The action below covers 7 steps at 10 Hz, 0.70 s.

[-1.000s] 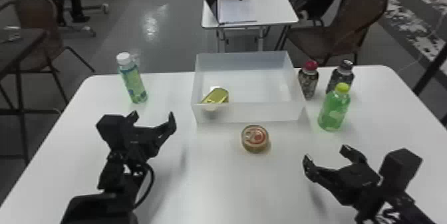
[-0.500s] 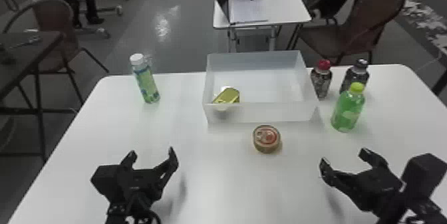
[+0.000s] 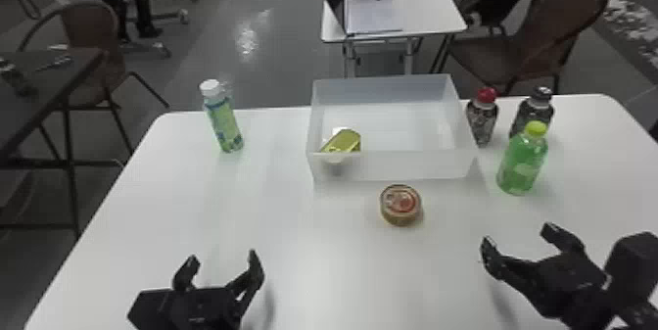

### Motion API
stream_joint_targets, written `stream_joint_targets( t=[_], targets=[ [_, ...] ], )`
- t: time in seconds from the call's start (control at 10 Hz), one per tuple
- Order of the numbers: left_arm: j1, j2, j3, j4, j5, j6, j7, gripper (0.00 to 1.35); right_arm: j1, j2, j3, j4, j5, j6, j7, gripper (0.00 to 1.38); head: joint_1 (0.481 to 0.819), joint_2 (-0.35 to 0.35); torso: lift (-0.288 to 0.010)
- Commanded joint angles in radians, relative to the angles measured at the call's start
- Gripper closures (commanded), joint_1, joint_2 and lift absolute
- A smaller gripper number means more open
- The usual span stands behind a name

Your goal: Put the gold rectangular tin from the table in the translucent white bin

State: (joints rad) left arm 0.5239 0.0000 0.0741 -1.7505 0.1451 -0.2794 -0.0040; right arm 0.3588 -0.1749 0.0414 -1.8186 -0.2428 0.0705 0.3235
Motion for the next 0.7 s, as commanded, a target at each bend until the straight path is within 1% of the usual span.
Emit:
stream_joint_targets(
  t=[0.0,0.1,0.6],
  targets=[
    [-0.001,-0.003,-0.002,0.0,-0.005,0.0,-0.001,0.18,0.002,0.0,0.0,-0.002,-0.001,0.0,-0.001,0.09,0.695,0.142,-0.127],
    [-0.002,-0.003,-0.002,-0.001,-0.004,0.0,-0.001,0.18,0.002,0.0,0.0,-0.002,-0.001,-0.002,-0.001,0.07,0.695,0.142,-0.127],
    [-0.002,-0.003,-0.003,0.0,0.008,0.013,-0.001,0.14,0.005,0.006,0.0,-0.001,-0.003,-0.006,-0.006,0.07,0.695,0.141,-0.127]
  ],
)
